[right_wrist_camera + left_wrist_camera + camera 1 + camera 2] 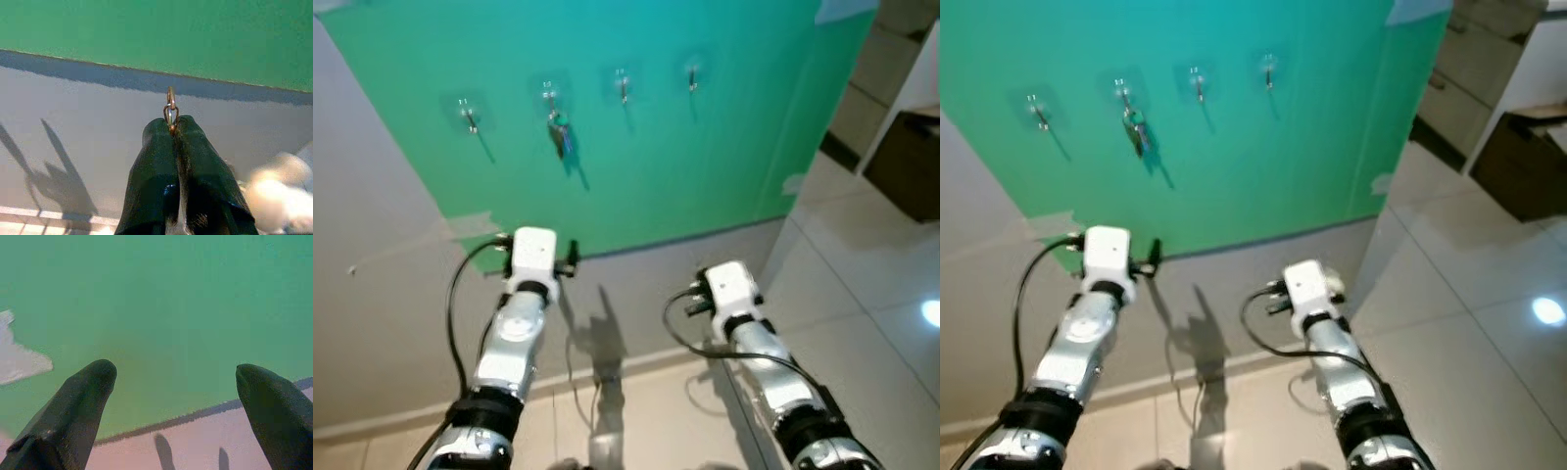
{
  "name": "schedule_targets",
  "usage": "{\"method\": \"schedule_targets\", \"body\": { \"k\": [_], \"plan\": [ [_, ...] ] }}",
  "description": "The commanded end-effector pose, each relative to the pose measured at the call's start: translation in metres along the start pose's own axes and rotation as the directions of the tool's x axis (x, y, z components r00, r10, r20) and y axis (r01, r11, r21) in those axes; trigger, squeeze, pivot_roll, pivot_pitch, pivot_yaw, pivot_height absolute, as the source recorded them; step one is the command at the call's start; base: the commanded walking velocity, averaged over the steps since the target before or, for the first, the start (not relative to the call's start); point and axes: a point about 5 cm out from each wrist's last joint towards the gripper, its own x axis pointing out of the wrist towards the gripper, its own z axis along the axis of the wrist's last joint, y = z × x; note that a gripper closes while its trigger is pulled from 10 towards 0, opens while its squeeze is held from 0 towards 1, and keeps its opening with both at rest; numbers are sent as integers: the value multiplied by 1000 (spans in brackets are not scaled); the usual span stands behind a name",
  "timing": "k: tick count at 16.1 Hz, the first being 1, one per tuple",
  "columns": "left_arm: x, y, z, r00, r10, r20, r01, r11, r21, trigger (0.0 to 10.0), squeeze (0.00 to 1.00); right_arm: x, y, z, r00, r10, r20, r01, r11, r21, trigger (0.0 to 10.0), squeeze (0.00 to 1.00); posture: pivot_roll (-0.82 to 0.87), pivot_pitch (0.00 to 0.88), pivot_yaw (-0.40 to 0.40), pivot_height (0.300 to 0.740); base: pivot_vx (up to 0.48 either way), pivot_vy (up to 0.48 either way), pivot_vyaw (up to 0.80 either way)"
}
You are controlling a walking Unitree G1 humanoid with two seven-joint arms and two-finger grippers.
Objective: Hang keys on a hook
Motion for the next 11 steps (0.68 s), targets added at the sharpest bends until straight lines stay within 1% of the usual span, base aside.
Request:
{"method": "schedule_targets", "body": {
  "k": [1,3,5,7,11],
  "plan": [
    [0,-4,1,1000,-2,2,2,1000,-14,10000,0,0,-6,2,1000,-14,7,14,1000,-6,10000,0,-109,0,82,740,0,-428,0],
    [-1,-4,0,1000,-1,4,1,1000,-14,10000,0,0,-6,2,1000,-11,5,11,1000,-6,10000,0,-108,0,81,740,251,-407,0],
    [-1,-3,0,1000,8,2,-8,1000,-20,10000,0,0,-5,1,1000,-8,4,8,1000,-5,10000,0,-107,0,80,740,0,-414,0],
    [-1,-3,-1,1000,13,-3,-13,999,-44,10000,0,1,-5,2,1000,-7,4,7,1000,-5,10000,0,-108,0,81,740,321,-351,0],
    [0,-3,-1,1000,12,-10,-12,999,-48,10000,0,1,-6,2,1000,-6,2,6,1000,-4,10000,0,-109,0,81,740,467,0,0]
  ]
}}
